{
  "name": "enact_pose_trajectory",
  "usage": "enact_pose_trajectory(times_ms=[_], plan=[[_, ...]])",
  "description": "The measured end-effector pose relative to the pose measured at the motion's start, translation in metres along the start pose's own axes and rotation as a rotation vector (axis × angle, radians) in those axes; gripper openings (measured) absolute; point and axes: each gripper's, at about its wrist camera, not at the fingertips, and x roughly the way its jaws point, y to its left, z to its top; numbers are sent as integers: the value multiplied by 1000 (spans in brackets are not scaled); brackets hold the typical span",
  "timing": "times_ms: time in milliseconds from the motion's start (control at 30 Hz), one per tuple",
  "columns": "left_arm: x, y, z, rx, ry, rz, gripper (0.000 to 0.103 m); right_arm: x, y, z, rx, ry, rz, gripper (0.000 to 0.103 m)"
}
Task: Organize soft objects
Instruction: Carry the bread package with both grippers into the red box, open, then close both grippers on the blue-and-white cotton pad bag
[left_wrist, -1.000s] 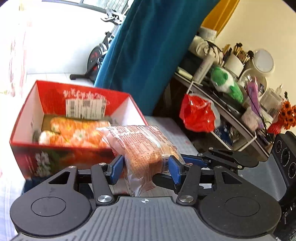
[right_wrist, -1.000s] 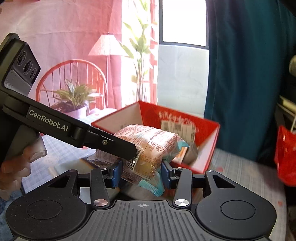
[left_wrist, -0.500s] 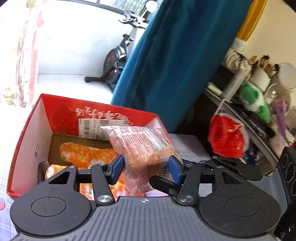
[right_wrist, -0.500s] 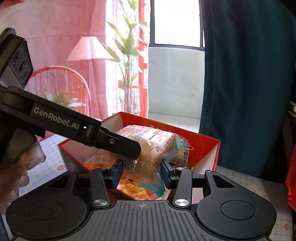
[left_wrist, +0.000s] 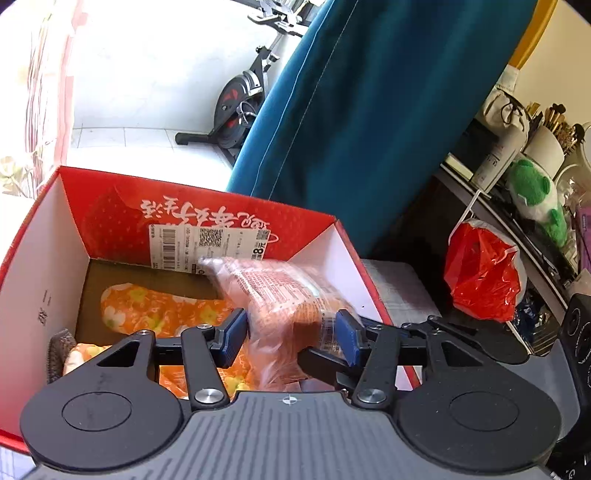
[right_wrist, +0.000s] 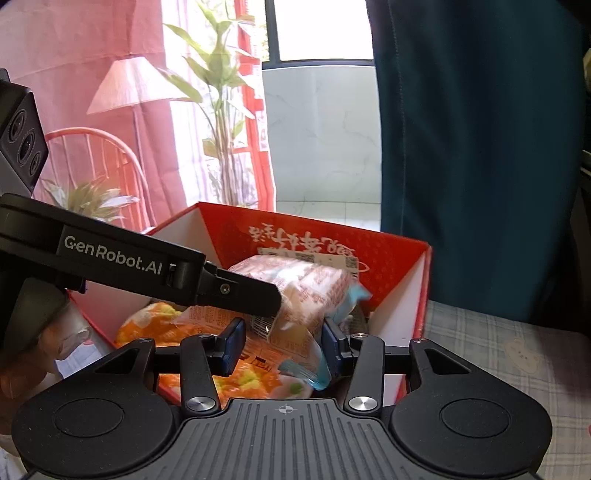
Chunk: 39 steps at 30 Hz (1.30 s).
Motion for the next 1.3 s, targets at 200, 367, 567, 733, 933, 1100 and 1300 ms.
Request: enact_pose_trajectory(times_ms=[200,367,567,733,933,1100,1300], plan=[[-5,-1,-3,32,1,14,55,-5,-3,-6,4,2,-10,44],[-26,-8,-6,100,-26,49,55,-21,3,-7,-10,-13,-1,44],[-65,-18,-21,204,-57,113,55,-46,19,-9,-24,-33,6,44],[-103,-14,-41,218,-67,143,55,-72,36,-18,-24,-44,11,44],[-137,-5,-77,233,-71,153,56,-99,57,-41,-20,-22,31,44],[-149,8,-105,264,-44,186,57,-100,77,-63,-17,26,58,44],[-153,43,-117,193,-12,208,57,-84,103,-76,-38,86,93,44]])
